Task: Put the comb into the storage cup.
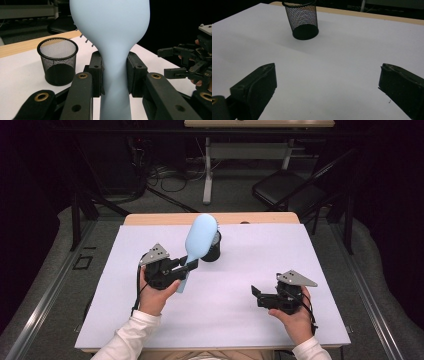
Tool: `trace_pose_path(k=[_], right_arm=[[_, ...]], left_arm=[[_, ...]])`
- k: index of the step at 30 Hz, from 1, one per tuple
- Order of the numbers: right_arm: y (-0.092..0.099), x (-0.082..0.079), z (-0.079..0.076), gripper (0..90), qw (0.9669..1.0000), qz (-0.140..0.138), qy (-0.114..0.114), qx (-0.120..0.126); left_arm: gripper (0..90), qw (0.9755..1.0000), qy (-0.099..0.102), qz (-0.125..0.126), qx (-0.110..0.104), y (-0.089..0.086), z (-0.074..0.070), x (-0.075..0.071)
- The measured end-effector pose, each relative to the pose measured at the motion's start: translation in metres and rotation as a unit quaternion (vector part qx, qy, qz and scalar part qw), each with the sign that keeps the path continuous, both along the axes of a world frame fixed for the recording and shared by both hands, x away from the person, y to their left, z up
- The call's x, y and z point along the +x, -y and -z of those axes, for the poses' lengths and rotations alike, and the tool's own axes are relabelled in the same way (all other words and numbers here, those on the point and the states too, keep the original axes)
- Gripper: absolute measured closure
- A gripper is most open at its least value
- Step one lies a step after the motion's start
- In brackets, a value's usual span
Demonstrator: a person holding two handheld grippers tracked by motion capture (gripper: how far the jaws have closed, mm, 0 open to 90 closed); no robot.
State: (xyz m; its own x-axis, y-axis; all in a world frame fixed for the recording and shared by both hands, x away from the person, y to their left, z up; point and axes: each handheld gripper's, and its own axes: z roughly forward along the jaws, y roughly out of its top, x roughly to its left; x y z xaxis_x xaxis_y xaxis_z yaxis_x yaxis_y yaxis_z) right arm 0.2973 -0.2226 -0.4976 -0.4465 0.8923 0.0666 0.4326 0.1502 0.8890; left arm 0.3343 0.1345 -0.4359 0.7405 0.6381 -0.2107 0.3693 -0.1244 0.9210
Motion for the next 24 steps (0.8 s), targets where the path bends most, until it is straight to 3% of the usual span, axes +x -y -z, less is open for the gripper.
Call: trace_pose_path(k=[7, 24], right_arm=[[-0.008, 0.005, -0.005, 0.0, 0.9999, -0.015, -0.004, -0.005], [-0.02, 0.016, -0.022, 0.0, 0.9988, -0.04, -0.026, 0.01]], left_arm=[[70.3, 1.0, -0.002, -0.003, -0.001, -0.001, 0.001, 0.0], [70.2, 1.0, 0.0, -0.003, 0.004, -0.002, 0.001, 0.0]])
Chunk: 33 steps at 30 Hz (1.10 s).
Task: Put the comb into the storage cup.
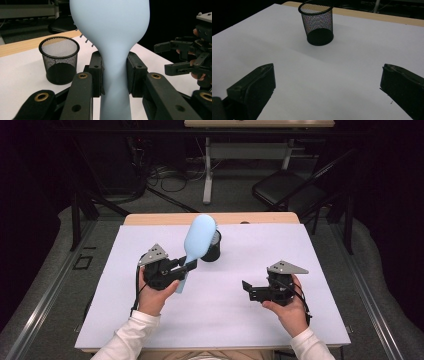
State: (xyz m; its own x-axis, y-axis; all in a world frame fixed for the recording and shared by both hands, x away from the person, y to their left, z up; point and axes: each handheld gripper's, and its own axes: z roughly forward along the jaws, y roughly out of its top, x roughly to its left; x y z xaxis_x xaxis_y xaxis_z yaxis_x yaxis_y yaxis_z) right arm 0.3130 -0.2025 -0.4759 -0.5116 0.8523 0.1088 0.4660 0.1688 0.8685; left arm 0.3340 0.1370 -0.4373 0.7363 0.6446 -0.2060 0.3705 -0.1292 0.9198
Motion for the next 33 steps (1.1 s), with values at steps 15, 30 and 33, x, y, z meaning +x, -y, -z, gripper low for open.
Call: trace_pose_path(k=[15, 30, 33], right_arm=[[-0.005, 0.009, -0.017, 0.0, 0.9997, -0.018, -0.015, 0.012], [-0.013, 0.013, -0.033, 0.0, 0.9991, -0.038, -0.019, 0.006], [-0.014, 0.014, -0.035, 0.0, 0.9989, -0.041, -0.021, 0.005]], left_arm=[[70.2, 1.0, 0.002, 0.001, 0.001, 0.001, 0.001, 0.0], [70.2, 1.0, 0.002, -0.003, 0.001, 0.0, 0.001, 0.0], [70.3, 1.0, 0.002, -0.003, 0.0, 0.0, 0.001, 0.0]])
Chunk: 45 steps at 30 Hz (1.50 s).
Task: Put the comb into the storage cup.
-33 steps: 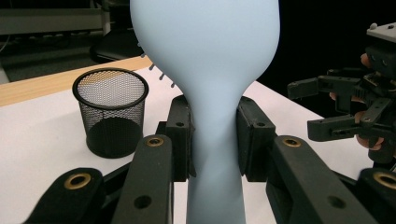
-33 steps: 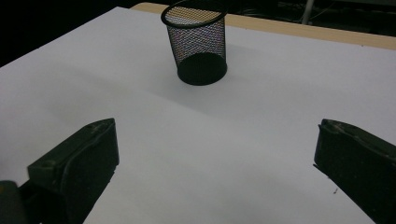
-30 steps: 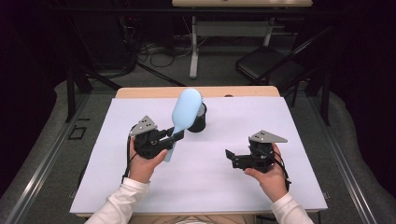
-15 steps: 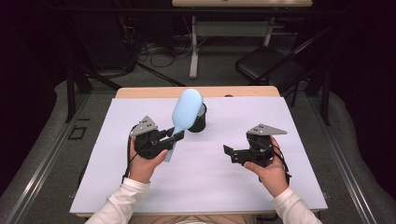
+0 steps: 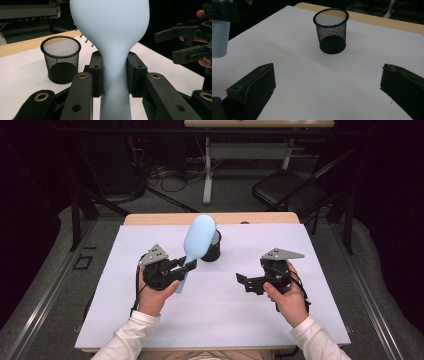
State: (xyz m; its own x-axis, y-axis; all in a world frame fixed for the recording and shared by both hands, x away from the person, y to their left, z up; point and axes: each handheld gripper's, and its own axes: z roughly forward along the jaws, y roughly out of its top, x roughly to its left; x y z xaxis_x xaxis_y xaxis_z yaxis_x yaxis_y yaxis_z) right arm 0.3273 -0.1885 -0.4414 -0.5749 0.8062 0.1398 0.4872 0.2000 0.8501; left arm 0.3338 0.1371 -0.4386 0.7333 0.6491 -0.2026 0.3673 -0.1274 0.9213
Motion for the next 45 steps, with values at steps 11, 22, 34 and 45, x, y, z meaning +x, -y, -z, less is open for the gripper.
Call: trace_pose_path(k=[11, 22, 34, 45], right_arm=[[-0.004, 0.003, -0.009, 0.0, 0.9999, -0.012, -0.008, 0.007], [-0.008, 0.009, -0.017, 0.0, 0.9996, -0.015, -0.017, 0.016], [-0.006, 0.016, -0.023, 0.0, 0.9994, -0.012, -0.023, 0.022], [-0.006, 0.026, -0.025, 0.0, 0.9988, -0.015, -0.038, 0.027]], left_arm=[[70.3, 1.0, 0.002, 0.0, -0.002, 0.0, 0.0, 0.0], [70.2, 1.0, 0.001, -0.002, 0.0, -0.001, 0.001, 0.0], [70.2, 1.0, 0.003, 0.002, 0.002, 0.001, 0.003, 0.0], [70.3, 1.0, 0.003, 0.004, 0.004, 0.003, 0.005, -0.001]])
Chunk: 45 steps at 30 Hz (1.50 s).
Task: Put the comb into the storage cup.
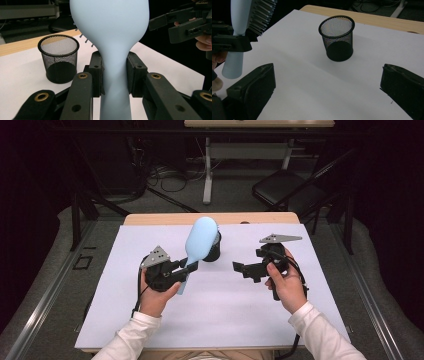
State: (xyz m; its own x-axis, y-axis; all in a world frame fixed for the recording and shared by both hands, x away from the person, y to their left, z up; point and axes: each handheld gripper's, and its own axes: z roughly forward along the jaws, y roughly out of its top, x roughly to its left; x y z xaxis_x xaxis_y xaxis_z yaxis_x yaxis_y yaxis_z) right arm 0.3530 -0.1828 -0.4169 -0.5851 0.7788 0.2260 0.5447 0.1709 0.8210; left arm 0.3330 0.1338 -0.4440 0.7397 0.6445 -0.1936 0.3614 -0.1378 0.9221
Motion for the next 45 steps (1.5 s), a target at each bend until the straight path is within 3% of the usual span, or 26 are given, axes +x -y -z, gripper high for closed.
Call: trace_pose_path(k=[34, 45], right_arm=[[-0.018, 0.015, -0.011, 0.0, 0.9997, -0.017, -0.017, 0.007], [-0.023, 0.017, -0.014, 0.0, 0.9992, -0.025, -0.023, 0.019]], left_arm=[[70.2, 0.9999, 0.001, 0.012, 0.002, 0.01, 0.007, -0.003], [70.3, 0.9999, 0.0, 0.015, 0.001, 0.013, 0.012, -0.003]])
